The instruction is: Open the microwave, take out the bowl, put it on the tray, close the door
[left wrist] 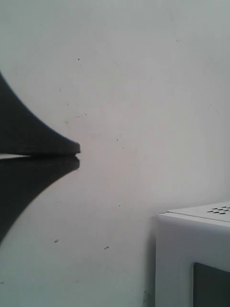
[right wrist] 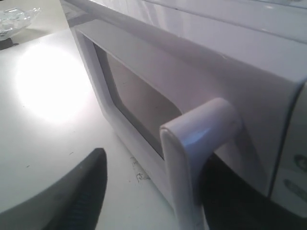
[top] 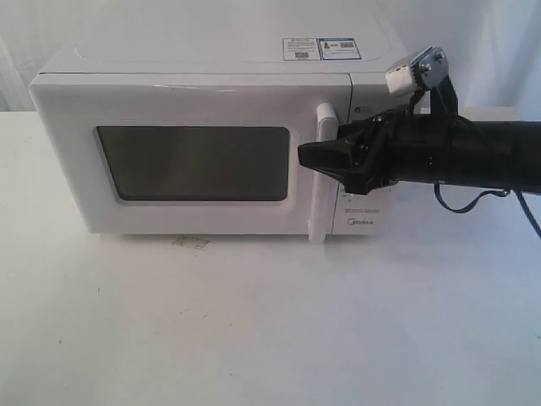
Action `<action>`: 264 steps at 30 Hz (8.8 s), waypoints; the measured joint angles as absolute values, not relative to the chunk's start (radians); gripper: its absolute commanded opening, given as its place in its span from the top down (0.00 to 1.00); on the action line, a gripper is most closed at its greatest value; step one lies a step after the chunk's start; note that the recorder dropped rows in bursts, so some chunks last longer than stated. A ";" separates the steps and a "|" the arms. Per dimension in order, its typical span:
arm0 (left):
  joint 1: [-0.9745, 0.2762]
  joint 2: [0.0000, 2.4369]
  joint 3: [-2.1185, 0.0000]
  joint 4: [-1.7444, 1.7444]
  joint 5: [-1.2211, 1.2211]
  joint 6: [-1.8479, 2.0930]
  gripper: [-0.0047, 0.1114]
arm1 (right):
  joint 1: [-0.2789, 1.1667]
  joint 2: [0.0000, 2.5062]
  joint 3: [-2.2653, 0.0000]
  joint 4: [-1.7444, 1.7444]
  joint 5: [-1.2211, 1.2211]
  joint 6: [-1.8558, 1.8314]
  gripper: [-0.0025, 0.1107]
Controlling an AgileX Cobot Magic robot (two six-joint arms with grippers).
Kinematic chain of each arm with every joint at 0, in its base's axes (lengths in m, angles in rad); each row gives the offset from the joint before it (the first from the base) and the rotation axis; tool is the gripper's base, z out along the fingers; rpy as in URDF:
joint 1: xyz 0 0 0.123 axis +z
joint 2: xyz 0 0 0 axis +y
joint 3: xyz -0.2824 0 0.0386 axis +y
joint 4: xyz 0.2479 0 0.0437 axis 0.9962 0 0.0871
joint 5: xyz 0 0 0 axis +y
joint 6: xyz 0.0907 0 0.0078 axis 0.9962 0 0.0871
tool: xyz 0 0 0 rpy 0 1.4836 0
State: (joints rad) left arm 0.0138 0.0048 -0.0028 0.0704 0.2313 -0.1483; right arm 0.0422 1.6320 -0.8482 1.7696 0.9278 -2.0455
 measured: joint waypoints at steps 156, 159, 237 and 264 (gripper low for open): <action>0.014 0.005 -0.003 0.070 0.230 -0.148 0.96 | 0.055 1.631 -0.867 1.736 0.848 -2.114 0.77; 0.014 0.005 -0.003 0.070 0.230 -0.148 0.96 | 0.058 1.631 -0.867 1.740 0.837 -2.109 0.88; 0.014 0.005 -0.003 0.070 0.230 -0.148 0.96 | 0.078 1.676 -0.841 1.792 0.871 -2.074 0.98; 0.014 0.005 -0.003 0.070 0.230 -0.148 0.96 | 0.204 1.598 -0.824 1.792 0.541 -2.115 0.98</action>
State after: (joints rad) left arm 0.0138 0.0048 -0.0028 0.0704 0.2295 -0.1483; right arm 0.2035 1.5979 -0.8241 1.7921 0.5409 -2.1150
